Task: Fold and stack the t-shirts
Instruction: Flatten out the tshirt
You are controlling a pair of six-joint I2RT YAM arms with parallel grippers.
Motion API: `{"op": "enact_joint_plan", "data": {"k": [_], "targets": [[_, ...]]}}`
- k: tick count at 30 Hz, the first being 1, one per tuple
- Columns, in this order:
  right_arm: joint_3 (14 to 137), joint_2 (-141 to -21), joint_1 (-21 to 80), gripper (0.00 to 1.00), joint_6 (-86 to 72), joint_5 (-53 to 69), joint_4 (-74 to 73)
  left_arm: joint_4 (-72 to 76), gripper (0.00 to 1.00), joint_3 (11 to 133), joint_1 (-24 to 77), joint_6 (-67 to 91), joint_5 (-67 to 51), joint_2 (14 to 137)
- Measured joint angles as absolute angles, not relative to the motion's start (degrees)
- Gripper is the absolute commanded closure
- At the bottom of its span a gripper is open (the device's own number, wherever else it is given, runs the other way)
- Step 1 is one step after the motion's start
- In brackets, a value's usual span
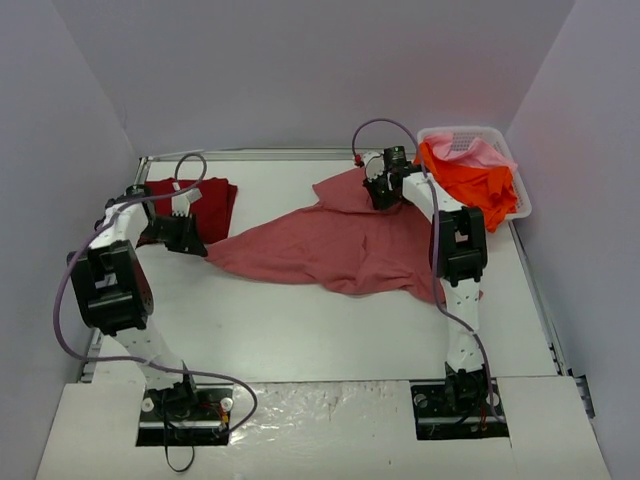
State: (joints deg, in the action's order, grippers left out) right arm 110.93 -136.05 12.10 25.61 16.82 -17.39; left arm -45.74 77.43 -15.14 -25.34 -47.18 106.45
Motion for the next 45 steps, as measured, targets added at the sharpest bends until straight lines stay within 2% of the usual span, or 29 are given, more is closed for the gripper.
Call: {"op": "enact_joint_plan", "data": {"k": [5, 12, 20, 26, 34, 39, 45], "targets": [[111.2, -133.6, 12.1, 1.0, 25.7, 16.3, -21.7, -49.3, 0.98, 82.1, -15.1, -25.5, -47.8, 98.1], [119.6, -130.2, 12.0, 1.0, 25.7, 13.8, -26.6, -54.0, 0.98, 92.7, -15.1, -25.0, -47.1, 94.1], [124.5, -115.8, 8.4, 1.0, 23.1, 13.5, -28.8, -52.4, 0.97, 96.6, -15.1, -17.1, -40.5, 86.0], [117.7, -95.2, 6.3, 1.0, 21.2, 13.9, -29.3, -56.0, 0.98, 105.4, -15.1, -16.3, -40.6, 78.7], [102.1, -66.2, 6.5, 1.0, 19.1, 14.7, -33.1, -64.5, 0.98, 100.1, -15.1, -20.4, -39.3, 64.7], [98.9, -58.6, 4.0, 1.0, 18.0, 15.5, -35.2, -66.2, 0.98, 95.6, -15.1, -20.8, -39.1, 61.7], [98.9, -63.2, 3.8, 1.0, 18.1, 15.7, -34.9, -63.7, 0.98, 95.3, -15.1, -19.0, -38.4, 65.5]]}}
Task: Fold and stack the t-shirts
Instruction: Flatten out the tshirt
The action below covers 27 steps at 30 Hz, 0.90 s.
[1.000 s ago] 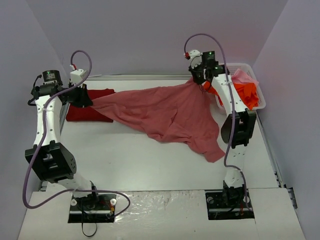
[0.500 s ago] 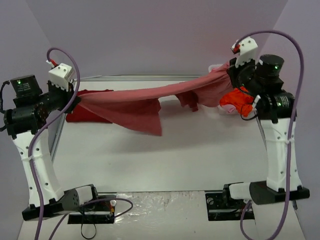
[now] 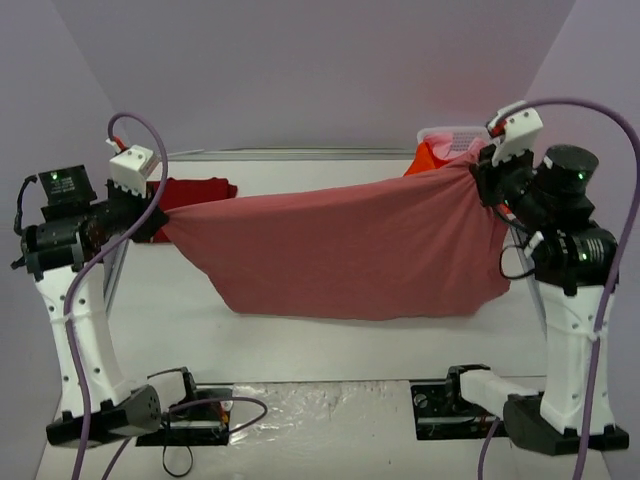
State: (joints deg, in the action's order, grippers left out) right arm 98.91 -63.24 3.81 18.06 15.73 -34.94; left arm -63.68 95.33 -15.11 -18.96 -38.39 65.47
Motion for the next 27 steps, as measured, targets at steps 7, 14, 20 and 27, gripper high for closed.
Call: {"op": "enact_joint_plan", "data": {"k": [7, 14, 20, 27], "targets": [[98.6, -82.1, 3.8, 1.0, 18.7, 16.5, -29.7, -57.6, 0.98, 95.4, -14.7, -16.6, -37.2, 78.5], [107.0, -105.3, 3.7, 1.0, 19.6, 17.0, -27.7, -53.7, 0.98, 102.5, -10.7, -13.5, -33.0, 97.8], [125.6, -115.9, 3.6, 1.0, 19.4, 16.7, -28.8, -55.2, 0.98, 124.0, -6.1, -10.5, -28.7, 110.7], [130.4, -105.7, 2.6, 1.0, 18.3, 17.1, -26.5, -56.6, 0.98, 138.7, -4.1, -10.1, -27.3, 106.1]]}}
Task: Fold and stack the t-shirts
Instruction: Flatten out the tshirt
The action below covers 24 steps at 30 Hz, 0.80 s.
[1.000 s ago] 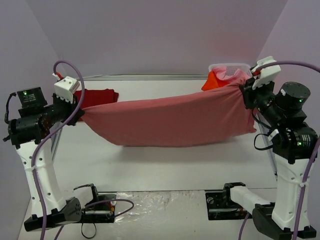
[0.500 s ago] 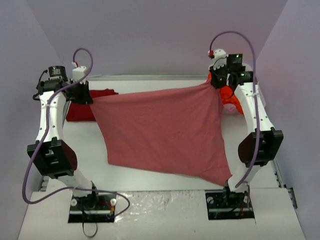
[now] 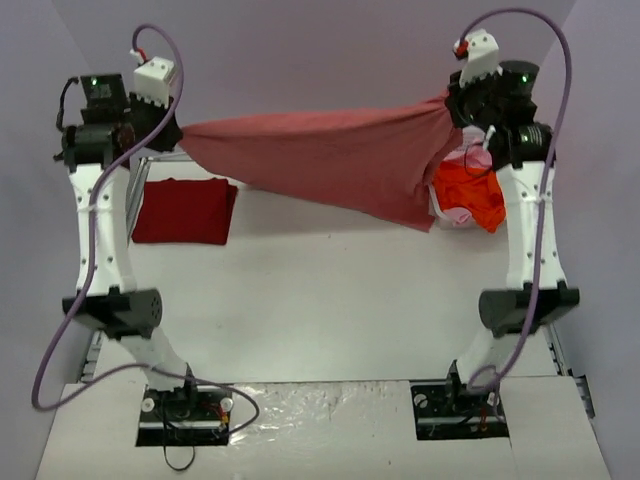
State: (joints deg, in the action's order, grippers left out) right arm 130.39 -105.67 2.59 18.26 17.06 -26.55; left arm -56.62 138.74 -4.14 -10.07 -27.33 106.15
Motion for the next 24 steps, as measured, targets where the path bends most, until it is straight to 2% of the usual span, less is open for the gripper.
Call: {"op": "enact_joint_plan", "data": {"k": [2, 6, 8, 11, 13, 14, 15, 17, 20, 24], "targets": [[122.8, -98.1, 2.5, 1.0, 18.3, 17.5, -25.2, -55.9, 0.98, 131.1, -4.3, -10.7, -27.1, 98.7], [103.9, -81.3, 2.3, 1.0, 18.8, 18.4, -24.5, -53.9, 0.97, 108.4, -4.6, -13.5, -27.4, 81.0], [94.0, -73.3, 2.3, 1.0, 19.0, 18.8, -25.1, -53.3, 0.88, 97.3, -4.6, -16.5, -28.6, 73.1], [80.1, -61.1, 2.3, 0.8, 19.6, 19.4, -28.3, -56.3, 0.81, 81.4, -4.6, -23.7, -31.9, 62.2], [73.8, -53.2, 2.3, 0.6, 20.4, 20.1, -31.7, -60.6, 0.75, 73.8, -4.5, -29.4, -34.2, 55.7], [71.9, -49.7, 2.3, 0.42, 21.1, 20.4, -33.7, -62.9, 0.74, 70.5, -4.5, -32.2, -35.2, 52.3], [70.5, -46.3, 2.1, 0.38, 21.7, 20.8, -35.8, -65.4, 0.63, 68.0, -4.4, -35.0, -36.0, 48.7], [69.5, -41.1, 1.3, 0.29, 23.5, 21.3, -39.4, -69.7, 0.6, 65.7, -4.4, -39.8, -36.9, 42.4], [69.3, -38.6, 1.0, 0.3, 25.7, 21.2, -40.6, -73.8, 0.53, 68.1, -4.2, -43.5, -37.8, 38.1], [69.0, -45.3, 0.8, 0.34, 27.3, 20.6, -39.3, -70.6, 0.49, 70.3, -4.1, -43.1, -38.2, 43.0]]}}
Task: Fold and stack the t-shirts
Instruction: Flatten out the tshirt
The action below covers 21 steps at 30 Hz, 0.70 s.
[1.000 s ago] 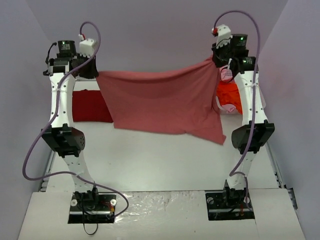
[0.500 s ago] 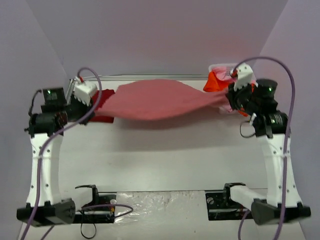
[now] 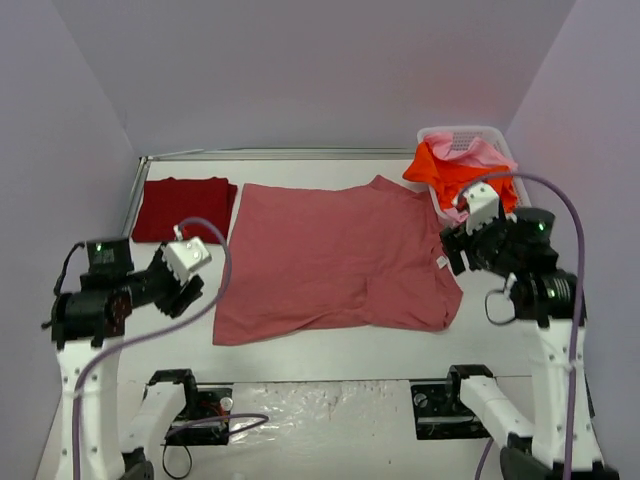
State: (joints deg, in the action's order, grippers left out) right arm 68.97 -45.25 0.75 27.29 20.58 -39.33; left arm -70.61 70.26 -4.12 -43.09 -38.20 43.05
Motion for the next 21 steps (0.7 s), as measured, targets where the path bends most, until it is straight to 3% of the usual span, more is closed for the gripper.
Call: {"op": "enact_joint_plan", "data": {"k": [3, 9, 13, 16, 18, 21], "targets": [[70.0, -56.0, 0.7, 0.41, 27.8, 20.8, -36.2, -64.0, 0.47, 70.6, -4.1, -39.7, -38.2, 52.7], [77.8, -81.9, 0.7, 0.67, 28.8, 23.5, -32.7, -49.8, 0.49, 75.5, -4.1, -28.9, -38.6, 76.0], [86.8, -95.4, 0.7, 0.69, 28.4, 24.4, -31.9, -44.2, 0.52, 80.7, -3.4, -23.1, -37.6, 89.7], [93.4, -102.6, 0.8, 0.63, 28.1, 24.3, -31.5, -42.0, 0.52, 85.1, -2.5, -20.6, -37.5, 97.1], [97.1, -106.6, 0.8, 0.65, 27.9, 23.8, -31.0, -40.6, 0.52, 87.6, -2.1, -19.2, -37.5, 100.7], [102.3, -112.0, 1.0, 0.76, 27.1, 22.8, -30.6, -38.9, 0.52, 90.7, -1.5, -17.6, -37.4, 104.5]]}}
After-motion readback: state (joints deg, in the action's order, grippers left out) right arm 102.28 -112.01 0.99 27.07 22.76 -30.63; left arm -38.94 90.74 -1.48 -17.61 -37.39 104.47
